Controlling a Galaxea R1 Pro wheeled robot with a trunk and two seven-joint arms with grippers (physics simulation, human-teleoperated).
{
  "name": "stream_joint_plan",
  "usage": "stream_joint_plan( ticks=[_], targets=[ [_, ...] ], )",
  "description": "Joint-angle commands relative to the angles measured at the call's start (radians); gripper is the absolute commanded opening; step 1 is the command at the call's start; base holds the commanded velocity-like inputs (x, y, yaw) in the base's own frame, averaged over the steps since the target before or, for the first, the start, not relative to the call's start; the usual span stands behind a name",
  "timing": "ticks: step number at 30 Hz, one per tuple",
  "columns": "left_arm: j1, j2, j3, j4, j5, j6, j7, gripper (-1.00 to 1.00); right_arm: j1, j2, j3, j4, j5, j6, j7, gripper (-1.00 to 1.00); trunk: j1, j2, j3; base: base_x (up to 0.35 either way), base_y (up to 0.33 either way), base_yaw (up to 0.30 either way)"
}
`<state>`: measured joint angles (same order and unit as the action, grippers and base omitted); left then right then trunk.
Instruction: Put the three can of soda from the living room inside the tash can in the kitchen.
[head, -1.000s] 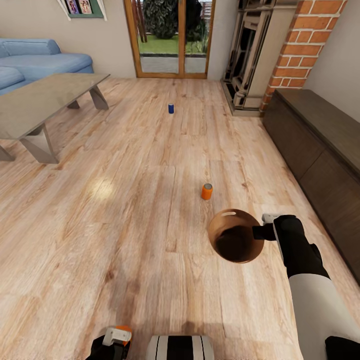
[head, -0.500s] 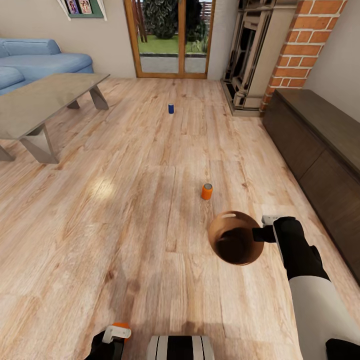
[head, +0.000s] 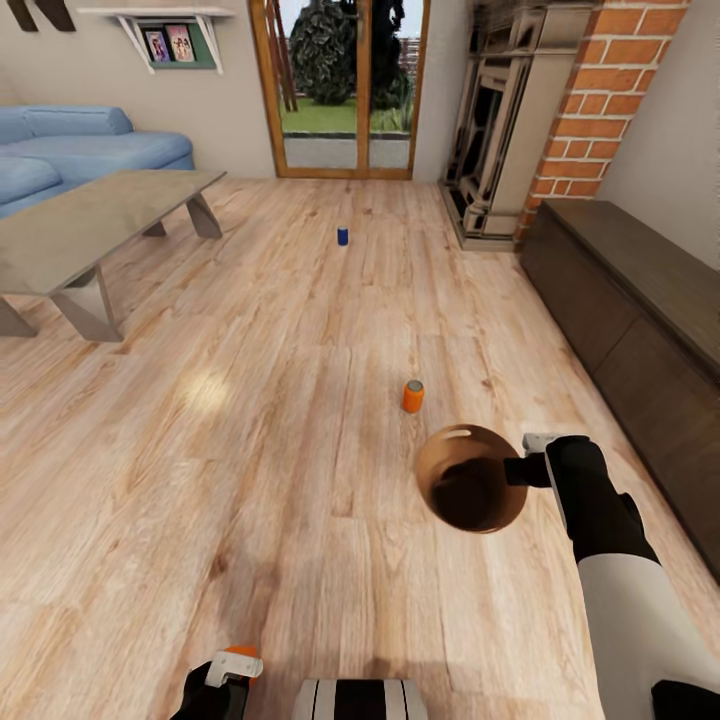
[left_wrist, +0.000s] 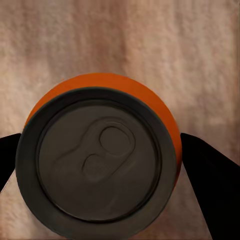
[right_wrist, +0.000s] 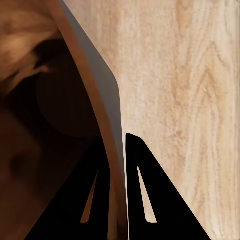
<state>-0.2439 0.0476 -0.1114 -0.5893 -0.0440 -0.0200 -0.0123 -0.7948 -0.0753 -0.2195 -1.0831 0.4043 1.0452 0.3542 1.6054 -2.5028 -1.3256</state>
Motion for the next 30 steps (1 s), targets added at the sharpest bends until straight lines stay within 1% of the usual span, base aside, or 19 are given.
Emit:
stream_joint_plan(
  ticks=[1, 12, 24, 26, 27, 29, 30],
  targets=[
    [0.0, 0.0, 0.0, 0.0, -0.002, 0.0, 0.0, -1.0, 0.001, 0.0, 0.0, 0.002, -0.015, 0.002, 0.003, -1.0, 0.0, 0.0, 0.004, 0.0, 0.0, 0.0],
    [0.0, 0.001, 0.002, -0.001, 0.005, 0.0, 0.001, -1.0, 0.004, 0.008, 0.002, 0.012, -0.015, 0.002, 0.003, -1.0, -0.005, 0.003, 0.047, 0.0, 0.0, 0.0],
    [0.0, 0.005, 0.006, -0.015, 0.01, -0.007, -0.002, -1.0, 0.029, 0.009, 0.002, 0.015, -0.015, 0.002, 0.005, -1.0, -0.051, 0.087, 0.084, 0.0, 0.0, 0.0],
    [0.0, 0.008, 0.007, -0.034, 0.012, -0.003, -0.005, -1.0, 0.034, 0.009, 0.003, 0.016, -0.015, 0.002, 0.005, -1.0, -0.059, 0.101, 0.09, 0.0, 0.0, 0.0],
    [0.0, 0.01, 0.009, -0.059, 0.014, -0.001, -0.007, -1.0, 0.037, 0.009, 0.003, 0.017, -0.015, 0.002, 0.005, -1.0, -0.063, 0.108, 0.094, 0.0, 0.0, 0.0],
    [-0.001, 0.013, 0.016, -0.129, 0.018, 0.012, -0.009, -1.0, 0.041, 0.01, 0.004, 0.02, -0.015, 0.002, 0.005, -1.0, -0.071, 0.122, 0.1, 0.0, 0.0, 0.0],
    [-0.001, 0.02, 0.035, -0.182, 0.02, 0.038, -0.011, -1.0, 0.042, 0.014, 0.004, 0.02, -0.015, 0.002, 0.005, -1.0, -0.074, 0.129, 0.103, 0.0, 0.0, 0.0]
  ],
)
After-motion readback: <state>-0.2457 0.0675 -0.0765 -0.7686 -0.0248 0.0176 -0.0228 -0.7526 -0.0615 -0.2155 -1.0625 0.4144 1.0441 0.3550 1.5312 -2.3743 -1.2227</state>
